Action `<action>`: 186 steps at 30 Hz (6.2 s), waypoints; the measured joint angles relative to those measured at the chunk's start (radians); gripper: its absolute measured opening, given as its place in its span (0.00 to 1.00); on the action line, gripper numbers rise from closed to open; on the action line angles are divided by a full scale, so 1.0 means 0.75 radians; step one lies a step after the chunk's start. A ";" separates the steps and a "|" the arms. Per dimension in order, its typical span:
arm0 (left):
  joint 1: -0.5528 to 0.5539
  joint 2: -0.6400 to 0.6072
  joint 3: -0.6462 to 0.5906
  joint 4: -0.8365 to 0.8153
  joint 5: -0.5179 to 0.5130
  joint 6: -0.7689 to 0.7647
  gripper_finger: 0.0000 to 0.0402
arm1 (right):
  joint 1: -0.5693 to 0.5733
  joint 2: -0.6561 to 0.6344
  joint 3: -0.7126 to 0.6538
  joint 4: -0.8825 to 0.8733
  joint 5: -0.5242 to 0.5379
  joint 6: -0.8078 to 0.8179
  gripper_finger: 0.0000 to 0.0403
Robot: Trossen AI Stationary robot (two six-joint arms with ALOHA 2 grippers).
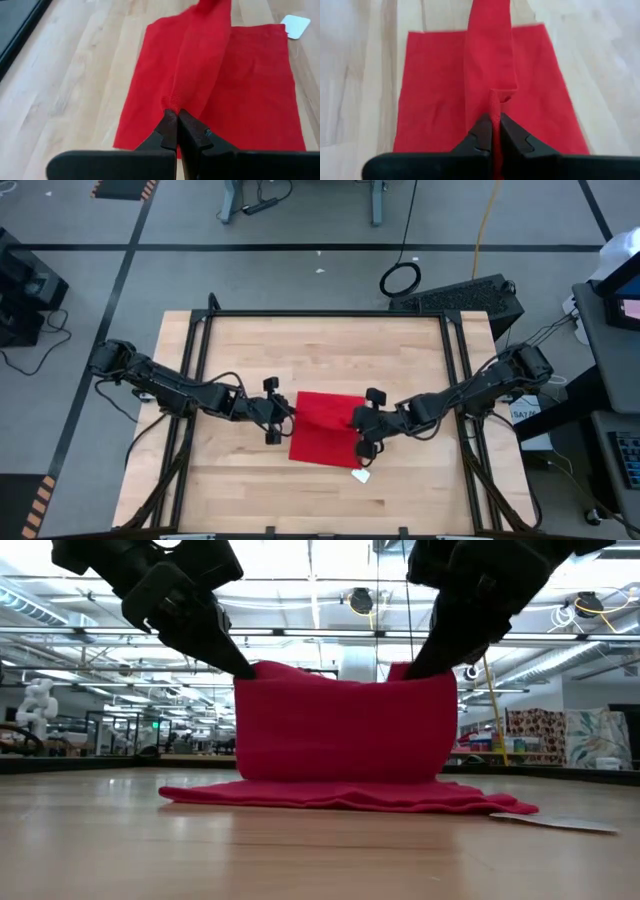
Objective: Roll napkin
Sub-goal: Fold the red napkin
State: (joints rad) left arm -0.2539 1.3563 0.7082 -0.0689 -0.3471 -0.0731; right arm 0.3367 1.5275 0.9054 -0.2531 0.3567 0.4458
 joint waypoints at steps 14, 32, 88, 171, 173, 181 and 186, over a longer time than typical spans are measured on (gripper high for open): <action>-0.003 -0.048 0.004 0.080 -0.008 0.076 0.01 | -0.004 -0.003 0.004 -0.002 0.040 0.005 0.01; -0.109 -0.150 0.003 0.020 0.013 0.046 0.01 | 0.116 -0.035 0.032 0.025 0.051 0.047 0.01; -0.221 -0.055 0.001 0.024 0.204 -0.002 0.03 | 0.262 0.059 0.033 0.171 0.177 0.142 0.01; 0.373 -0.196 0.003 0.187 0.539 0.313 0.00 | -0.325 -0.306 0.033 -0.365 0.063 -0.403 0.02; 0.368 -0.169 0.003 0.193 0.511 0.304 0.00 | -0.339 -0.268 0.033 -0.365 0.085 -0.414 0.02; 0.323 -0.053 0.002 0.292 0.501 0.209 0.00 | -0.352 -0.197 0.033 -0.410 0.076 -0.405 0.02; 0.269 -0.025 0.002 0.304 0.501 0.207 0.00 | -0.351 -0.212 0.033 -0.415 0.024 -0.386 0.02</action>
State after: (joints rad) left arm -0.0519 1.3375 0.7097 0.1594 0.0285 0.0825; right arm 0.0738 1.3688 0.9302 -0.5640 0.3748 0.1560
